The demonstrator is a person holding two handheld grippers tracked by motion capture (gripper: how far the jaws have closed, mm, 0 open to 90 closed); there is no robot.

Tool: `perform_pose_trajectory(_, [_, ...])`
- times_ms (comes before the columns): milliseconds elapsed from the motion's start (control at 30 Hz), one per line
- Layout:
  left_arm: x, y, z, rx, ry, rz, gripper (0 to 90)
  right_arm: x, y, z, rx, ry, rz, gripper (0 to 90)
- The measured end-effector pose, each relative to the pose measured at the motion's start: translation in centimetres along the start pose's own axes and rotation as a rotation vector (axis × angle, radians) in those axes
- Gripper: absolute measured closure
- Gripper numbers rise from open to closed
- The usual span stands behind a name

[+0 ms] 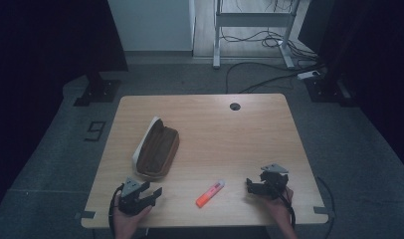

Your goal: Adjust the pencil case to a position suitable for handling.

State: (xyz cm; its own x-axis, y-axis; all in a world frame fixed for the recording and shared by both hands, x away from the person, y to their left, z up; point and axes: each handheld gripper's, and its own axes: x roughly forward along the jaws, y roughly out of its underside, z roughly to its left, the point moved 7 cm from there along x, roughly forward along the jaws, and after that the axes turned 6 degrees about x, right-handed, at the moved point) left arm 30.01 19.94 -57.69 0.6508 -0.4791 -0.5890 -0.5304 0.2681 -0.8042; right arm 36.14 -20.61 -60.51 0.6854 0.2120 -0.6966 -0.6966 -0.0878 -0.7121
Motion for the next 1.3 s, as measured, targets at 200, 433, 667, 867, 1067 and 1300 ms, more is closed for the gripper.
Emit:
perform_pose_trajectory(200, [0.0, 0.0, -0.1, 0.009, -0.002, -0.002, 40.8, 0.0, 0.0, 0.0, 0.0, 0.0, 0.0, 0.3])
perform_pose_trajectory(433, [0.0, 0.0, -0.1, 0.009, 0.003, 0.002, 40.7, 0.0, 0.0, 0.0, 0.0, 0.0, -0.001, 0.7])
perform_pose_trajectory(667, [0.0, 0.0, 0.0, 0.008, 0.004, 0.004, 40.6, 0.0, 0.0, -0.1, 0.001, 0.0, -0.005, 1.5])
perform_pose_trajectory(867, [-0.4, -0.1, 0.2, 0.0, -0.008, -0.011, 40.6, -0.1, 0.0, -0.1, 0.001, 0.0, -0.006, 1.9])
perform_pose_trajectory(1067, [-1.1, -0.6, 0.4, 0.001, -0.016, -0.03, 40.5, -0.1, 0.0, -0.1, 0.001, 0.0, -0.006, 1.9])
perform_pose_trajectory(1300, [-2.1, -1.1, 0.9, -0.008, -0.031, -0.058, 40.5, -0.1, 0.0, -0.1, 0.001, 0.0, -0.006, 1.8])
